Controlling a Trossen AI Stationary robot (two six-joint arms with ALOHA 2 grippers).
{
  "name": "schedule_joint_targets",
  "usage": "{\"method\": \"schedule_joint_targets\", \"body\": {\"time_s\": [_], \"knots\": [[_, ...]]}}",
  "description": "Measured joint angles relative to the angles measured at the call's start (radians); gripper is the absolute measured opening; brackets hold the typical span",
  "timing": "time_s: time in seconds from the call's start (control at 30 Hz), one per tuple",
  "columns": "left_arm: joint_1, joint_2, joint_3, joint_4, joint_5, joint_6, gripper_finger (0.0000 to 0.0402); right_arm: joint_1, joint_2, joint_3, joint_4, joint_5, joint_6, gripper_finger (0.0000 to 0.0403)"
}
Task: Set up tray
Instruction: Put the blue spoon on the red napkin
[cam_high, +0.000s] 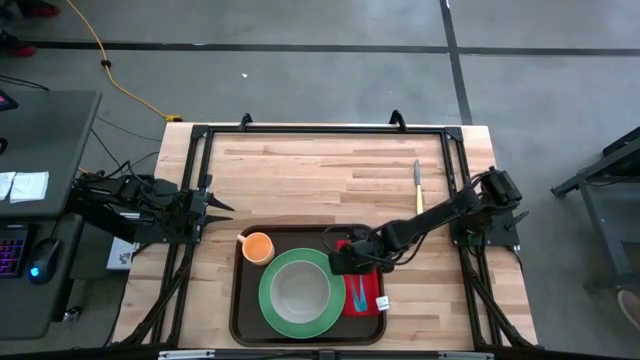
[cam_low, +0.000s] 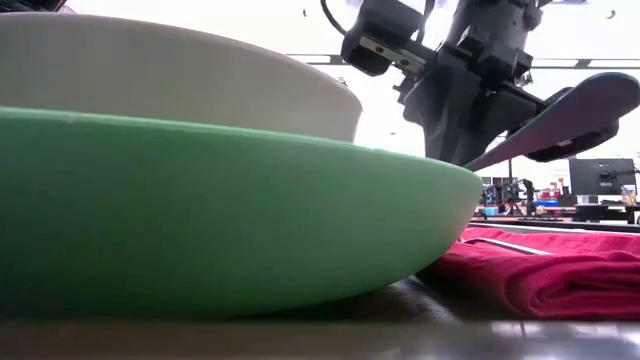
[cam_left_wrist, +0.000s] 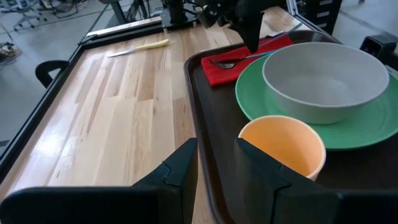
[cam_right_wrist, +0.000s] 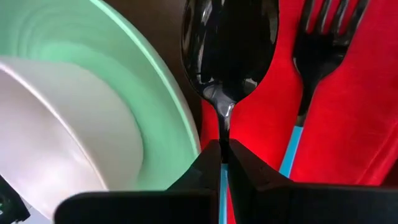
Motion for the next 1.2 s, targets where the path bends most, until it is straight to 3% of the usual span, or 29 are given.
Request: {"method": "schedule_joint_targets", "body": {"time_s": [1.2], "knots": [[0.0, 0.0, 0.0, -0.001, 0.0, 0.0, 0.0136, -0.025, 0.041, -0.017, 0.007, 0.032, -0.019, 0.0]]}}
